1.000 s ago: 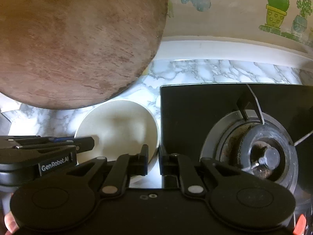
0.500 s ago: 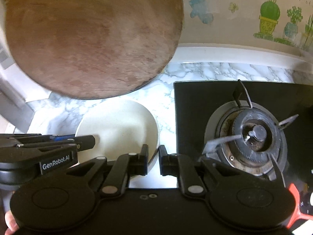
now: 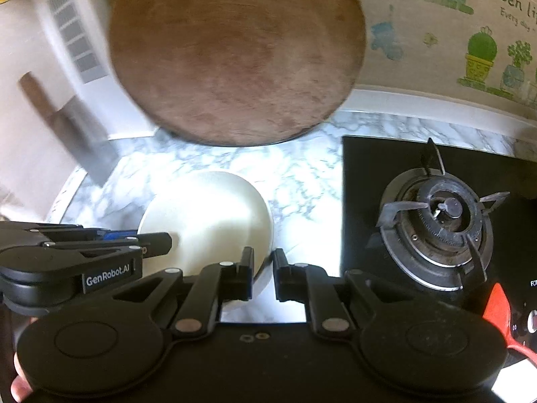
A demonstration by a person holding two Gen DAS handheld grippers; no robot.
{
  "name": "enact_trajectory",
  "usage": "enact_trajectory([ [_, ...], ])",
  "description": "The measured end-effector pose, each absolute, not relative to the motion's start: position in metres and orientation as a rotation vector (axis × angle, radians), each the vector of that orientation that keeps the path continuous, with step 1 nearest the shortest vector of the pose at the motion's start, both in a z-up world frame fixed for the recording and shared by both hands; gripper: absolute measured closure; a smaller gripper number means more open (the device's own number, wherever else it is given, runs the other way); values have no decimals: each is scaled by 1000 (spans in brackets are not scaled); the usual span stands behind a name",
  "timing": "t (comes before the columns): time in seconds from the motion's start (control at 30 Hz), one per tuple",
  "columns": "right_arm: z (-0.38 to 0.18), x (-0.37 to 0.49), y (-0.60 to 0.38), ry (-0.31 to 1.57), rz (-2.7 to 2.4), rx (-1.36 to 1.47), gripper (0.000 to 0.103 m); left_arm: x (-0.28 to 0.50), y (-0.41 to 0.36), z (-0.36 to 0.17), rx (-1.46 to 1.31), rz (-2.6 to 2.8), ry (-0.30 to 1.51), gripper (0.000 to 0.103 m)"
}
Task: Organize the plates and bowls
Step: 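Lift the cream bowl and carry it toward the plate stack, then lower the cream bowl onto the counter and open both grippers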
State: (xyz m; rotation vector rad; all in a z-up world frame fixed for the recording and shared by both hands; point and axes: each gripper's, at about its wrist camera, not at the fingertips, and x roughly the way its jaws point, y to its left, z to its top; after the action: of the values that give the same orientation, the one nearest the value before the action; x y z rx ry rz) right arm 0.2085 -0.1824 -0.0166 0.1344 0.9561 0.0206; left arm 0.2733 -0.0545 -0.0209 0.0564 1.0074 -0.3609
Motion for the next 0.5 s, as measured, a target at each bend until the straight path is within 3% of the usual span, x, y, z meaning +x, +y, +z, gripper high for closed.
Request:
enact_trajectory([
  [0.5, -24, 157, -144, 997, 162, 78, 91, 193, -8, -25, 0, -258, 1032, 92],
])
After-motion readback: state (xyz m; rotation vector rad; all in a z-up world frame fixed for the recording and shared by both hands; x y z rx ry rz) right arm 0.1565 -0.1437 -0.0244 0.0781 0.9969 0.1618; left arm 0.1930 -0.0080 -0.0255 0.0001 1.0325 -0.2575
